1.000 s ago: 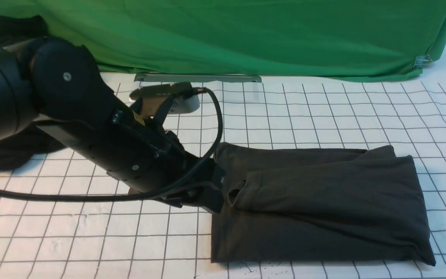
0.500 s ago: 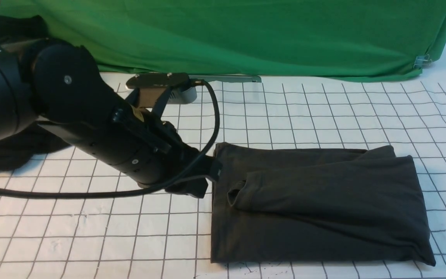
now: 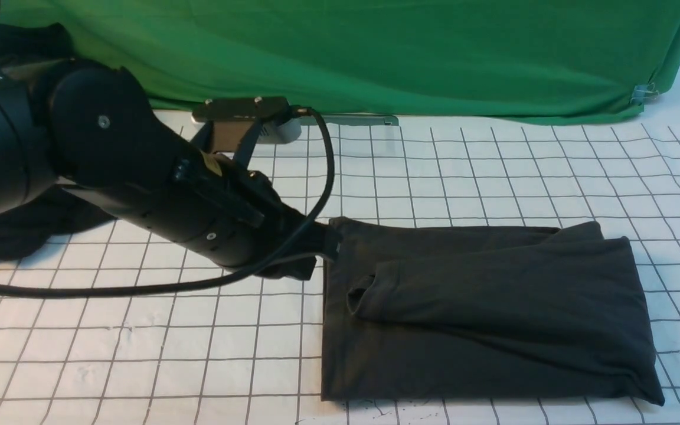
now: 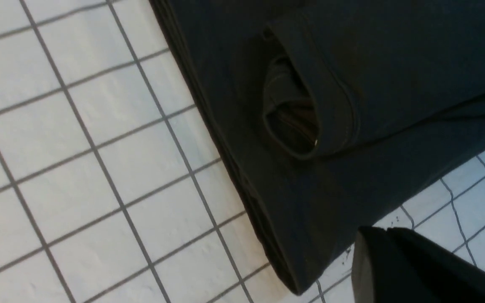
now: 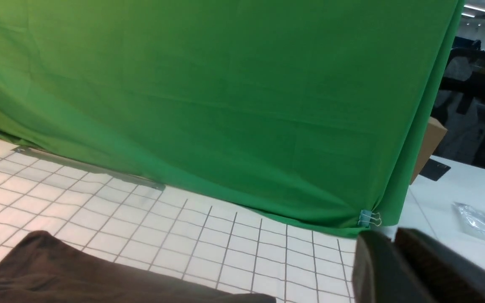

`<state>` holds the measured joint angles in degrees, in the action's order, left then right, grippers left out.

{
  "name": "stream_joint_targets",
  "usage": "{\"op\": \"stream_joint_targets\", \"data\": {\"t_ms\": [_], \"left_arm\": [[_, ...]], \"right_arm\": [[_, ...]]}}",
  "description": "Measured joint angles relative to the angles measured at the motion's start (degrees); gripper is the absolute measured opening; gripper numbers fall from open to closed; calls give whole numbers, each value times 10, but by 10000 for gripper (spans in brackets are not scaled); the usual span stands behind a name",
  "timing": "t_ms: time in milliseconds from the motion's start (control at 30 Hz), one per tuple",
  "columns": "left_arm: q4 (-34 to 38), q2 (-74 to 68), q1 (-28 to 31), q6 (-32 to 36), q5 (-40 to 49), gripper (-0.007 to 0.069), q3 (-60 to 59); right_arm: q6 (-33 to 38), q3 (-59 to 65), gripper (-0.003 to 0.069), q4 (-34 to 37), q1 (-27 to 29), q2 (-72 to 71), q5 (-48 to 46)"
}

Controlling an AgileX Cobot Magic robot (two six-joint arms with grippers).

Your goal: Fold a long-sleeved shirt over a white checkered tablecloth.

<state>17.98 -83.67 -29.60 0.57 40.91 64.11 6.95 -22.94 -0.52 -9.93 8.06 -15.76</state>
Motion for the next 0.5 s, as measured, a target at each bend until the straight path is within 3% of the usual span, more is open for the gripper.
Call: {"op": "stream_joint_targets", "data": {"t_ms": [500], "left_arm": [[-26,0,0,0,-18,7,0]], "right_arm": [[0,52,102,0,0,-14,13]]}}
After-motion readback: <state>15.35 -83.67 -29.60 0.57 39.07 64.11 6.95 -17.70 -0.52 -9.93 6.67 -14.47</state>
